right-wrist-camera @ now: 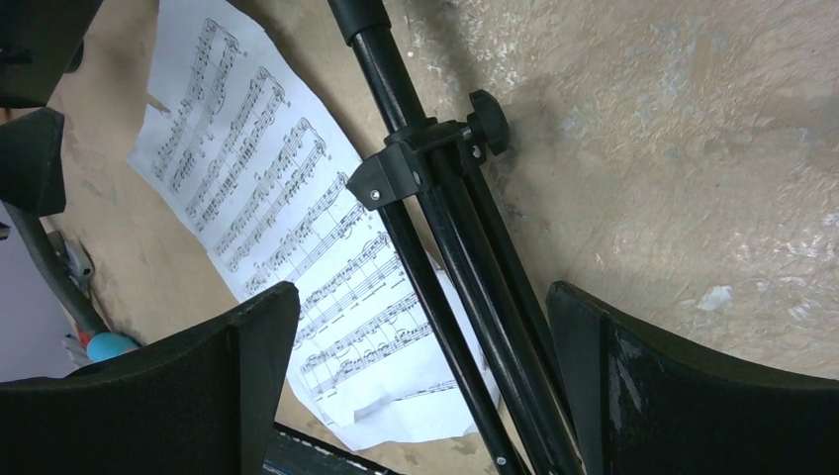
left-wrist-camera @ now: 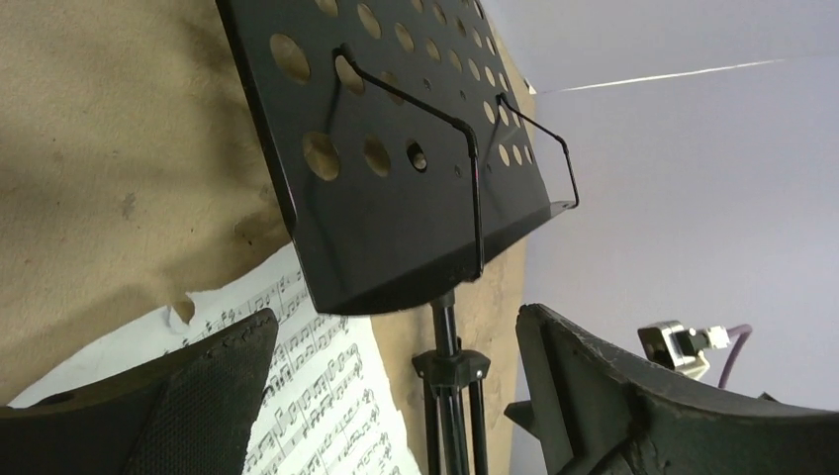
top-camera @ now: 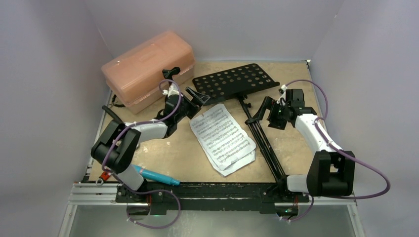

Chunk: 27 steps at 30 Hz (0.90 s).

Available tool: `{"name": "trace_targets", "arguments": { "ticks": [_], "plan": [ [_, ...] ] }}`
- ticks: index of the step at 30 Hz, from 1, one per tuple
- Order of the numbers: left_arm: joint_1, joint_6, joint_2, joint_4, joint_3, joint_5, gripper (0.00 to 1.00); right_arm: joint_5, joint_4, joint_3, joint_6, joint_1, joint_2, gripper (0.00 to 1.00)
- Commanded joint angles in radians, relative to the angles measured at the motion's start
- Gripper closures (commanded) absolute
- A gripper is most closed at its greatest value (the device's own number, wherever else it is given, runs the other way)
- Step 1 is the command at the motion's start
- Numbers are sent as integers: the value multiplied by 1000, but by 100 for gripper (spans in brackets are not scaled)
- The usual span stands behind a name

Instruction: Set up the instrument practice props

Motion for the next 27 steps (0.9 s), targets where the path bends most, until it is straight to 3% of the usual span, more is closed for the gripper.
{"name": "trace_targets", "arguments": {
  "ticks": [1,10,20,24,27],
  "plan": [
    [12,-54,58,86,71,1,12,17,-25,44,-35,5,-19,2],
    [12,-92,188,148,155,70,34,16,11,4,-40,5,-10,2],
    [32,-175,186,200,80,2,33,27,74,112,-63,33,135,3],
    [44,-215,237,274,83,26,37,45,79,147,-83,55,176,4],
    [49,-266,286,360,74,26,45,49,72,156,-85,69,188,4]
  ]
}}
